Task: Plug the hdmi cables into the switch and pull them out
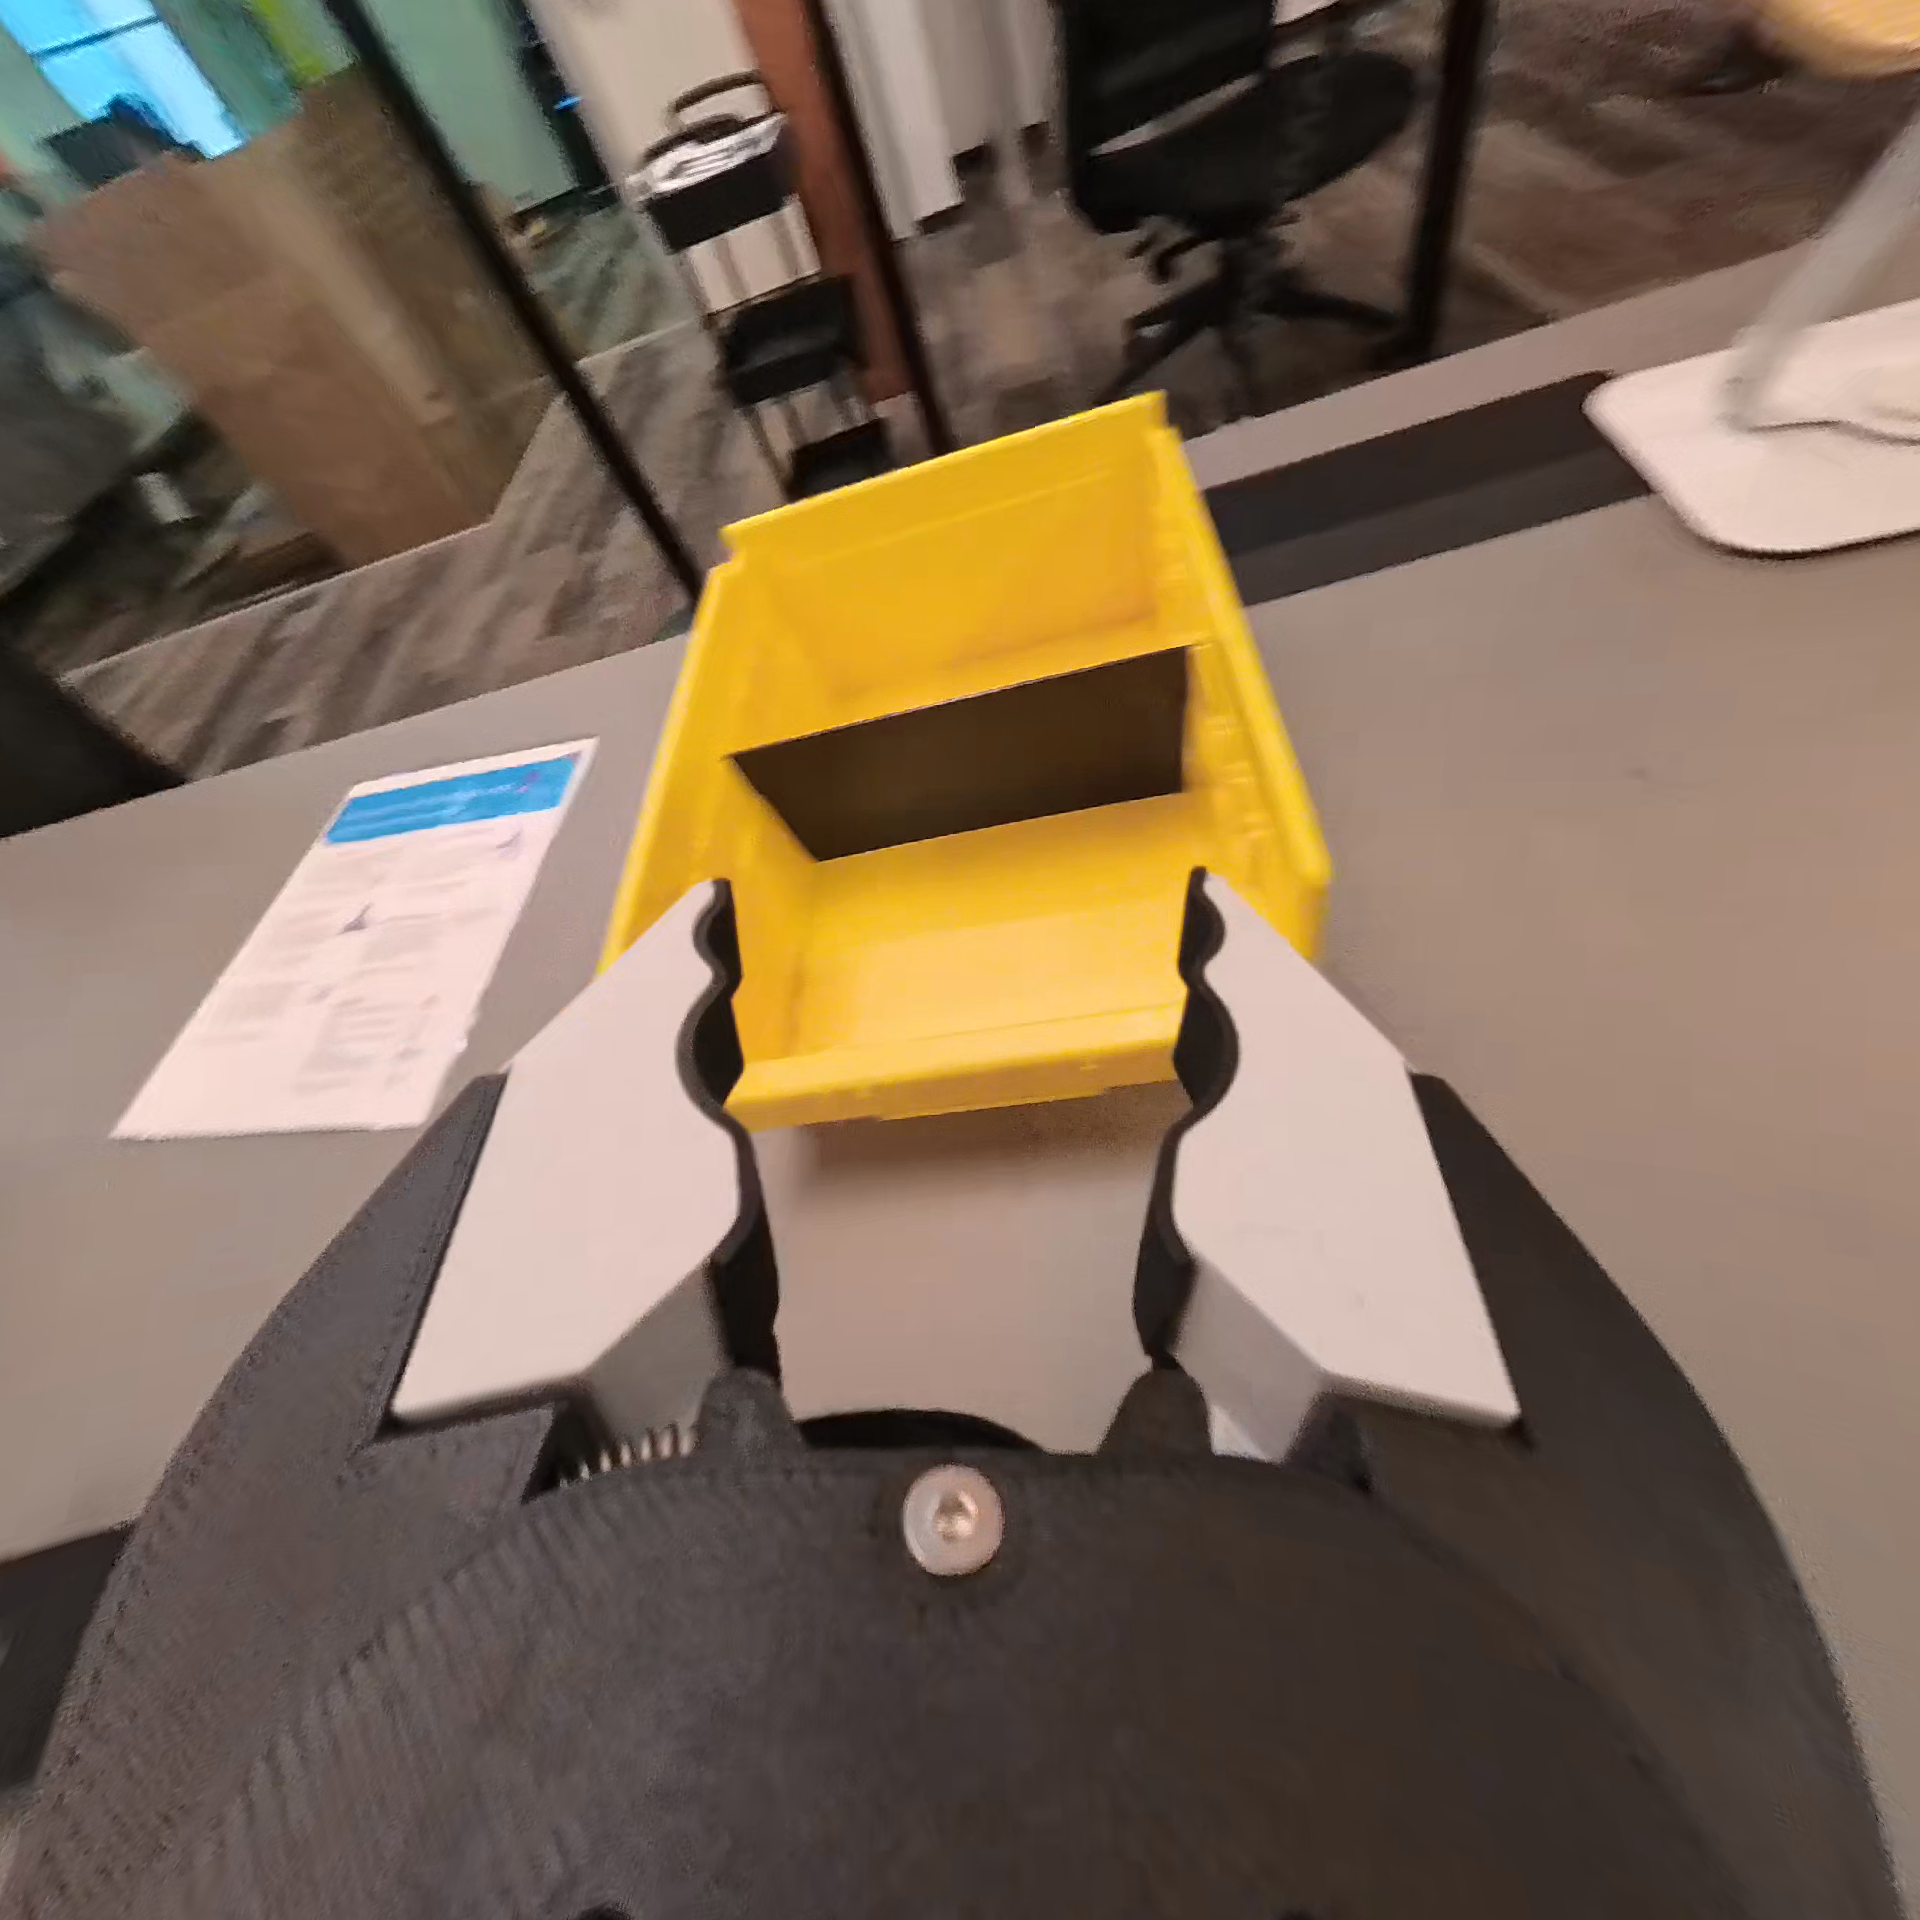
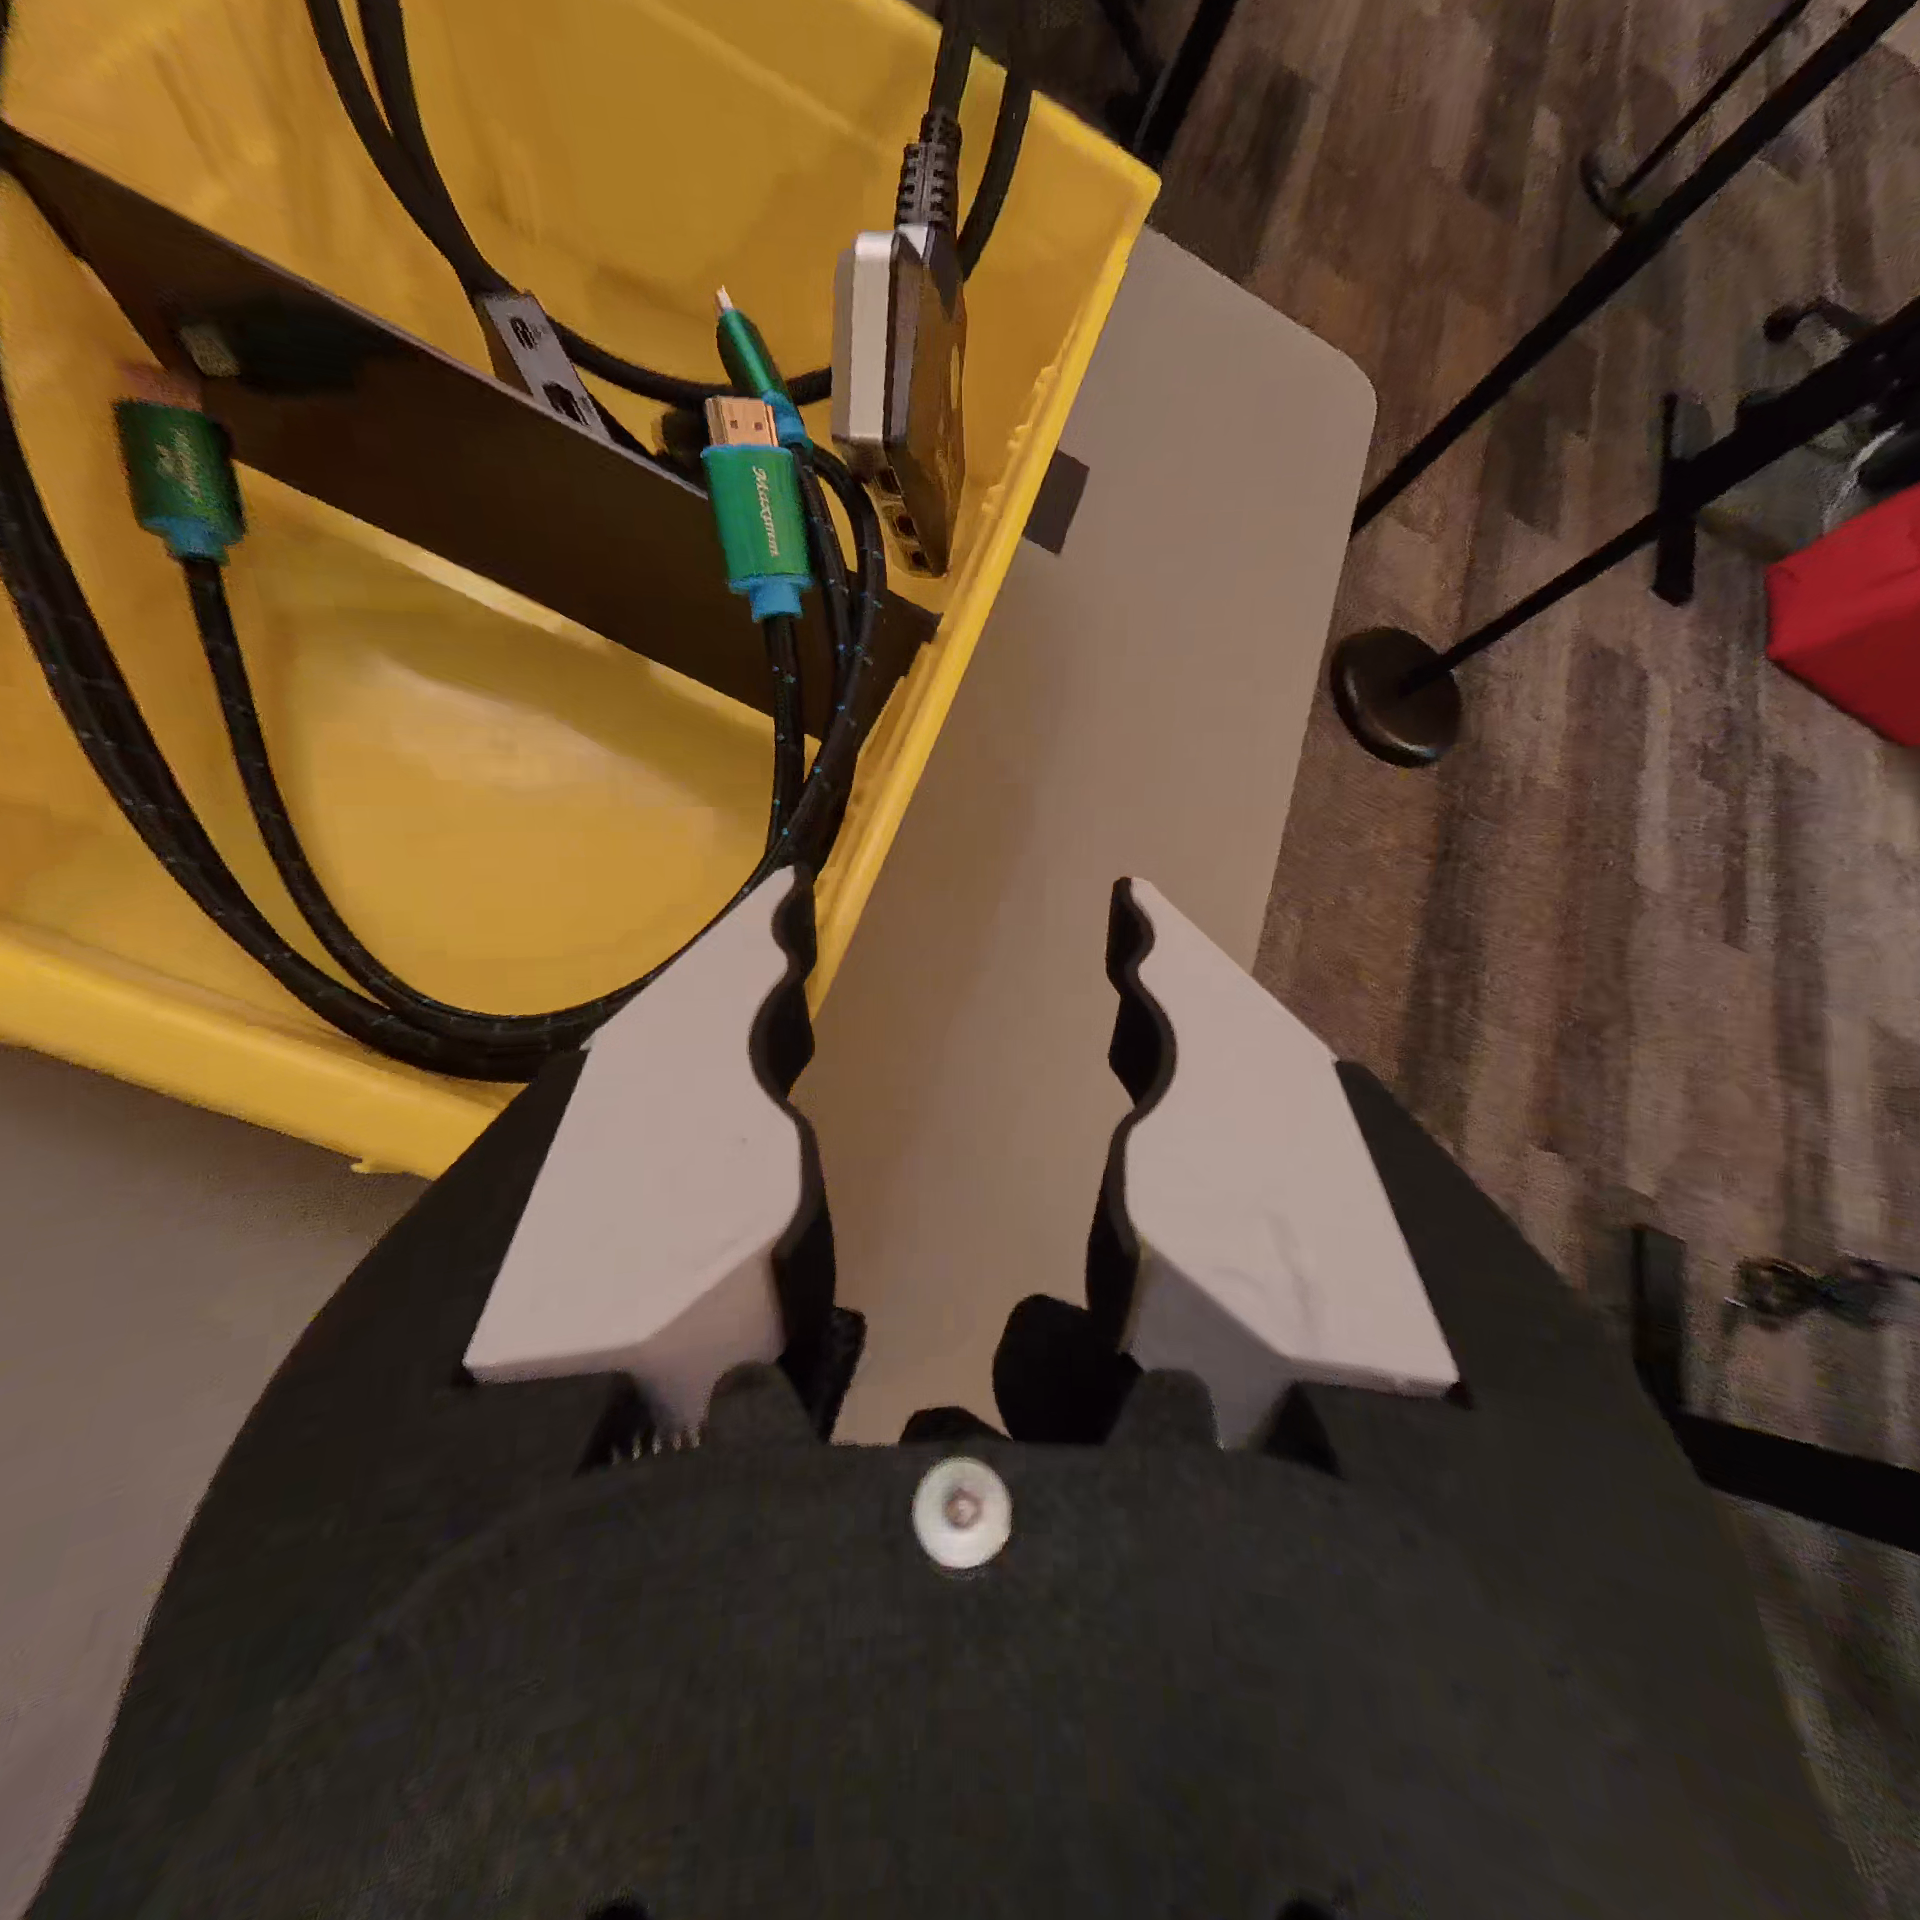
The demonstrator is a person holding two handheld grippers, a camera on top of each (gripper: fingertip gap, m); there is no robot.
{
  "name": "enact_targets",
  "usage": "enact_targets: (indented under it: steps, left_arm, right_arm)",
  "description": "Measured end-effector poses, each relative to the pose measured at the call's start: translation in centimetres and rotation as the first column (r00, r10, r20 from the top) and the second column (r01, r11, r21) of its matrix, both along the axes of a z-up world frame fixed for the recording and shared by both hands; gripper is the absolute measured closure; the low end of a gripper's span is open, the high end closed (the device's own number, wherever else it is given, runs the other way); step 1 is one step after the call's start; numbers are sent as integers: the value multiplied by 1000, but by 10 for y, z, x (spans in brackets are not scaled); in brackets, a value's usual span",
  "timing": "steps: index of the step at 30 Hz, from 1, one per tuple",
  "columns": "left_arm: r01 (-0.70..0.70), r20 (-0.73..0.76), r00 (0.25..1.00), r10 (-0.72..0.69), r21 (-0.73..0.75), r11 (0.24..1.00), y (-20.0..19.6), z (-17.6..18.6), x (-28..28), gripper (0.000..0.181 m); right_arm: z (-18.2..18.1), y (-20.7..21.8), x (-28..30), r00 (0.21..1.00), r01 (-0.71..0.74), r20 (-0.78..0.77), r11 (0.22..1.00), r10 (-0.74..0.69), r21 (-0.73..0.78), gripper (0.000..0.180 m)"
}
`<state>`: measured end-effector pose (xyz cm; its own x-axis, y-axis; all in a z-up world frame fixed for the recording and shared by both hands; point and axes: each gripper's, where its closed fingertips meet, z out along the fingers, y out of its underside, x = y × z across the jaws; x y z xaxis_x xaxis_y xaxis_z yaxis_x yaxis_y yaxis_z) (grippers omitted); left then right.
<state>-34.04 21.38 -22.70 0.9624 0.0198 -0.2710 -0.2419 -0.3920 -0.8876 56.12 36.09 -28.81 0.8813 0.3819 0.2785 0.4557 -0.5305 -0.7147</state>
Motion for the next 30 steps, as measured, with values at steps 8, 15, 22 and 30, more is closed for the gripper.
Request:
enact_targets:
  steps: [8, 15, 22, 30]
  left_arm:
    - [-179, 153, 970, 190, -81, 981, 13, -40, -97, 80]
    - [-78, 438, 890, 129, -132, 988, 47, -89, -105, 78]
    - [-7, 473, 878, 77, -147, 989, 64, -103, -97, 128]
    - [-19, 461, 880, 110, -198, 980, 73, -123, -101, 140]
  right_arm:
    - [1, -6, 1, 991, 21, -134, 997, -11, 76, 127]
    - [0, -12, -14, 965, -20, -259, 997, 37, 69, 127]
    - [4, -19, -21, 961, 7, -277, 997, 15, 81, 125]
    - [-34, -19, -36, 981, -24, -194, 999, 17, -31, 133]
